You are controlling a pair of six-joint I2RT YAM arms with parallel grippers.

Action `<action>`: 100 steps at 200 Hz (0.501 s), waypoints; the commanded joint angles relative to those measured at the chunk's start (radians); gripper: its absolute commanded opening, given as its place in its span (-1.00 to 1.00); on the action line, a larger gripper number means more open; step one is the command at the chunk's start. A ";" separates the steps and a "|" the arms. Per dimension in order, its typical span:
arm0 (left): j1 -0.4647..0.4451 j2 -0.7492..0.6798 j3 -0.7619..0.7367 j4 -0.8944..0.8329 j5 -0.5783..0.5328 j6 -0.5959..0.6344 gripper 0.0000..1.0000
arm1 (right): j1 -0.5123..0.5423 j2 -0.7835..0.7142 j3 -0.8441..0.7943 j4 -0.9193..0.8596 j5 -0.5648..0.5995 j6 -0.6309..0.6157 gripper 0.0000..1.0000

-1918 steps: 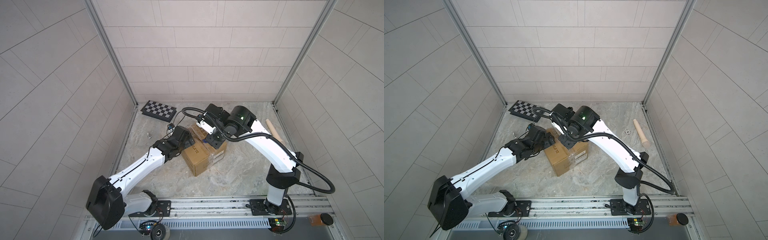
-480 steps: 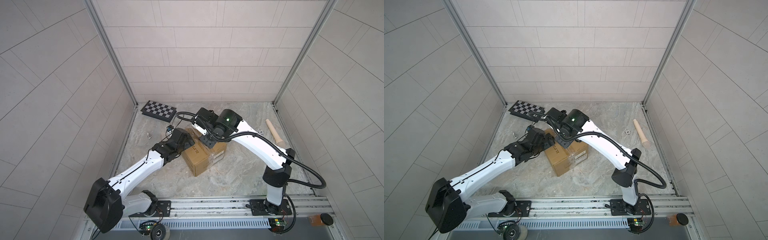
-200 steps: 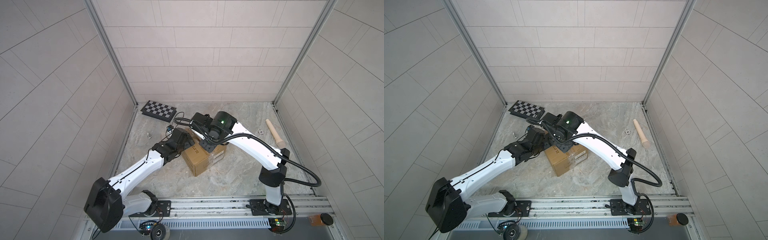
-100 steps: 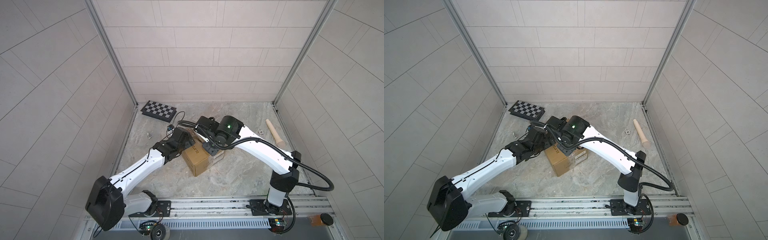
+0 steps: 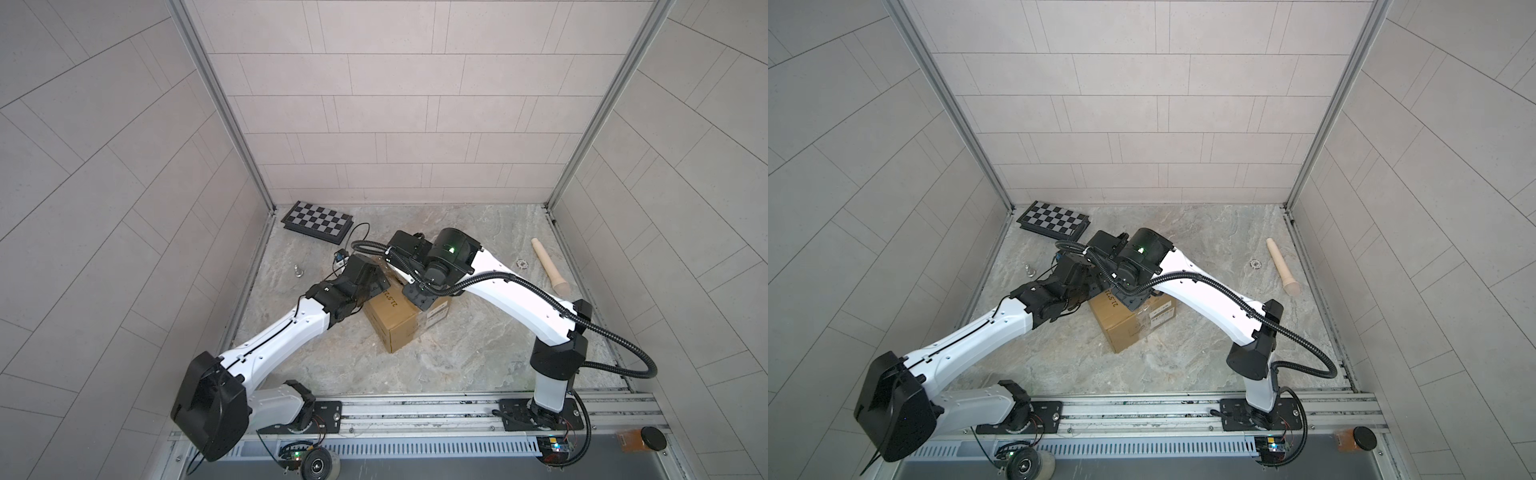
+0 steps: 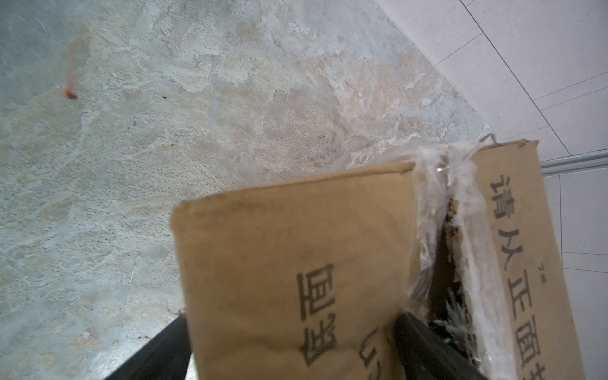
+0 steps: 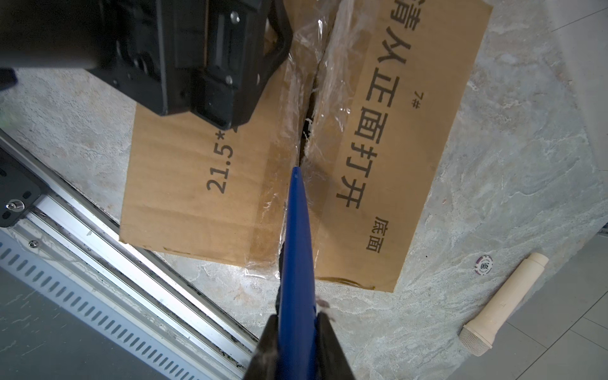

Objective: Unpack the express box

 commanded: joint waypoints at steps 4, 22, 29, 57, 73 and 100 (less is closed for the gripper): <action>0.024 0.107 -0.084 -0.230 -0.047 0.049 0.96 | 0.037 -0.087 -0.058 -0.224 -0.137 0.006 -1.00; 0.028 0.115 -0.088 -0.224 -0.048 0.050 0.96 | 0.039 -0.136 -0.108 -0.225 -0.155 0.003 -1.00; 0.028 0.117 -0.088 -0.224 -0.049 0.051 0.96 | 0.039 -0.149 -0.122 -0.224 -0.157 0.002 -1.00; 0.030 0.122 -0.088 -0.219 -0.051 0.052 0.96 | 0.045 -0.157 -0.139 -0.223 -0.167 0.001 -1.00; 0.030 0.123 -0.085 -0.216 -0.049 0.052 0.96 | 0.046 -0.129 -0.120 -0.214 -0.172 -0.001 -1.00; 0.030 0.121 -0.079 -0.218 -0.049 0.056 0.96 | 0.047 -0.068 -0.085 -0.156 -0.182 -0.027 -1.00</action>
